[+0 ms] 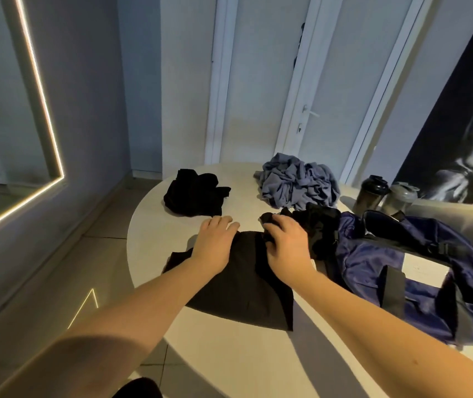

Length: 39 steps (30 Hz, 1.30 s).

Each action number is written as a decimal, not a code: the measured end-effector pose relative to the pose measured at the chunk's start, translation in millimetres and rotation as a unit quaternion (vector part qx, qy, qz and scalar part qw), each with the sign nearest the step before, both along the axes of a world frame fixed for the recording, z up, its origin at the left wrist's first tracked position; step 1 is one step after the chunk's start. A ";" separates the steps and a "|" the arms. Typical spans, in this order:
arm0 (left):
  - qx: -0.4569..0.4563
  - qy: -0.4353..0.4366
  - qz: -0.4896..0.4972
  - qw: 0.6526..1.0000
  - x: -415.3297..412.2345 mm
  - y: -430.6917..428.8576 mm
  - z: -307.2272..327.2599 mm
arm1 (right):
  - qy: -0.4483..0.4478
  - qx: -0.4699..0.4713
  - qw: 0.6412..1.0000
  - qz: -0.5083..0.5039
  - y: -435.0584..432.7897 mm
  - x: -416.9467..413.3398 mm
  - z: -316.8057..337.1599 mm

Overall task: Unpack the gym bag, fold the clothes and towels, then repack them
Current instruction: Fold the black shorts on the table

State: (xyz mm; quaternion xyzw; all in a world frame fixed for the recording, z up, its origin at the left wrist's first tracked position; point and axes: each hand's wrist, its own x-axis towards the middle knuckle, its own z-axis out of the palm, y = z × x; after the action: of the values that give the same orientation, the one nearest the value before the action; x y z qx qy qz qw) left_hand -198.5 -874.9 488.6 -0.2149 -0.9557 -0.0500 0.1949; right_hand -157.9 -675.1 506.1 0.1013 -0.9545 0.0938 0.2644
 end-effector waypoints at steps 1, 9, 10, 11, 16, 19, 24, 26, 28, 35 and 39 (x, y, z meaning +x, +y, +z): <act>0.014 0.004 -0.020 1.000 -0.2 0.3 -4.0 | 0.001 0.030 0.999 0.033 -4.7 3.8 -3.3; -0.003 -0.156 -0.037 0.987 -4.4 -1.5 -28.9 | -0.257 0.043 0.965 0.026 1.5 0.9 -39.8; 0.004 -0.169 -0.037 0.985 -5.6 -1.6 -30.4 | -0.250 0.045 0.967 0.028 1.6 0.8 -44.8; 0.010 -0.181 -0.039 0.983 -6.2 -1.9 -31.7 | -0.243 0.043 0.969 0.029 1.0 2.1 -49.6; 0.027 -0.199 -0.042 0.979 -7.6 -1.3 -36.4 | -0.232 0.014 0.972 0.033 1.4 6.6 -58.4; 0.026 -0.199 -0.039 0.979 -6.9 -1.7 -38.2 | -0.250 0.018 0.968 0.027 -1.1 8.2 -53.9; 0.023 -0.173 -0.043 0.984 0.7 -2.5 -18.6 | -0.255 -0.033 0.967 0.003 -3.6 19.9 -28.4; 0.064 -0.116 -0.030 0.991 13.9 -9.1 -6.5 | -0.197 -0.109 0.974 -0.035 -0.9 35.2 -18.8; 0.091 -0.059 -0.006 0.994 36.7 -21.0 -1.4 | -0.166 -0.164 0.969 -0.083 9.5 50.1 -16.1; 0.081 -0.187 0.119 0.972 75.8 -41.0 -22.7 | -0.400 -0.524 0.734 -0.163 18.7 62.6 3.4; 0.070 -0.204 0.111 0.970 74.2 -39.9 -33.8 | -0.423 -0.545 0.703 -0.174 3.7 54.3 14.6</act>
State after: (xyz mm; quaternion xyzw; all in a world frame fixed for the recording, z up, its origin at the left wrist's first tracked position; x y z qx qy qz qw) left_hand -124.3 -914.8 454.9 -0.0782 -0.9872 -0.1381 0.0147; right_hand -103.6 -671.3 520.6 -0.2782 -0.7492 0.5831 -0.1461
